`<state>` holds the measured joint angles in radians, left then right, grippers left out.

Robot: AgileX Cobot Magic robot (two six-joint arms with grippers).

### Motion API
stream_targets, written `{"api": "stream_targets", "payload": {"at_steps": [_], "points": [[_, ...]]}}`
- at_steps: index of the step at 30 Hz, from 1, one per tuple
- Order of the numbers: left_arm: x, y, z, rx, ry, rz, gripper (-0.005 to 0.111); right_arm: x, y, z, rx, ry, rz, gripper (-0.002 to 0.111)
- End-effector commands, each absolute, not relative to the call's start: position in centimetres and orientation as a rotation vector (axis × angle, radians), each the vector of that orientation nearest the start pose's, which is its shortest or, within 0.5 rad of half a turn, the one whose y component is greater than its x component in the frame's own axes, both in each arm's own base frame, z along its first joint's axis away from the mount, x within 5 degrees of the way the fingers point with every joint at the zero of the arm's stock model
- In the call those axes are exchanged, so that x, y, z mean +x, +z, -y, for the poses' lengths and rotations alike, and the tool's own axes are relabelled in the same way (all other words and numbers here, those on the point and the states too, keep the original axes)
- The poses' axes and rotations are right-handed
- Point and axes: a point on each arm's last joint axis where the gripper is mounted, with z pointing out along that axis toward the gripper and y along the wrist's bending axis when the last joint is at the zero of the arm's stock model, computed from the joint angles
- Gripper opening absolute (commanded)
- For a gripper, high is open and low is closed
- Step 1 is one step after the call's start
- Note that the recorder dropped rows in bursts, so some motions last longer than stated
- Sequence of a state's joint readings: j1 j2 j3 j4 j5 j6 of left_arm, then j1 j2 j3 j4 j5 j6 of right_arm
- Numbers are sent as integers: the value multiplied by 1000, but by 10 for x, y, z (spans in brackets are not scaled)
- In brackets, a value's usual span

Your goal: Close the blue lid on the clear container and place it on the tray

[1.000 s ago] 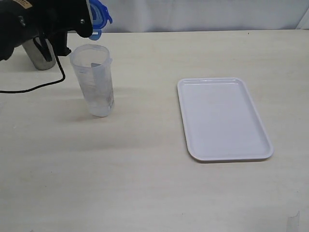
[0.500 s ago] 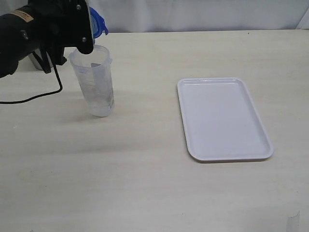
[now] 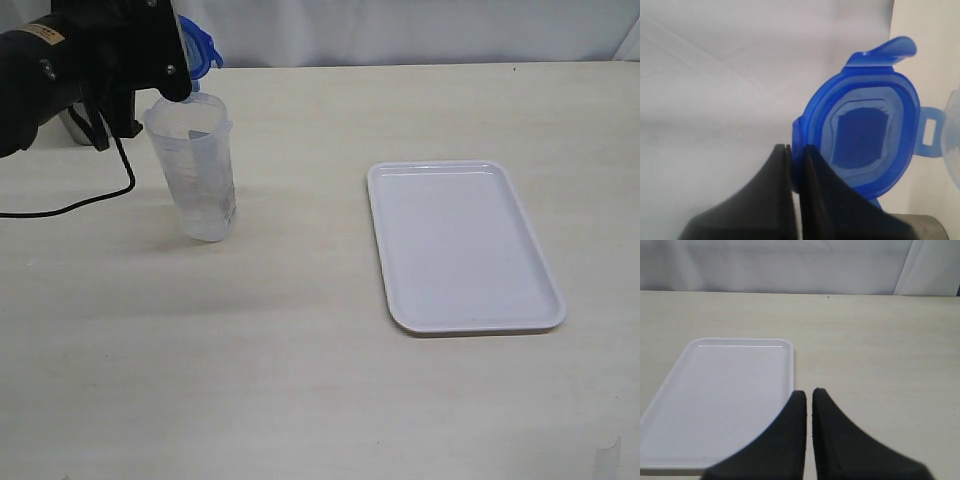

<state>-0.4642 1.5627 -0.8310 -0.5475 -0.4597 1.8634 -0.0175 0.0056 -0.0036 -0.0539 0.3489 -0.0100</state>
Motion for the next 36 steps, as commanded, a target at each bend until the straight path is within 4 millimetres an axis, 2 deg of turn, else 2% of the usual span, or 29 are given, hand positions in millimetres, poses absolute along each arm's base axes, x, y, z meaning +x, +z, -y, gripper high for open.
{"api": "stream_targets", "payload": {"at_steps": [1,15,26,36], "points": [[308,252,132,1352,803,-1319,0,53,182,3,-28,-79,-1829,4],[307,253,136,1307,716,-1321,0,53,182,3,-28,-79,-1829,4],[307,250,137,1425,771,-1258,0,53,182,3,-28,-79,-1829,4],[307,251,136,1397,770,-1277,0,53,182,3,-28,-79,-1829,4]]}}
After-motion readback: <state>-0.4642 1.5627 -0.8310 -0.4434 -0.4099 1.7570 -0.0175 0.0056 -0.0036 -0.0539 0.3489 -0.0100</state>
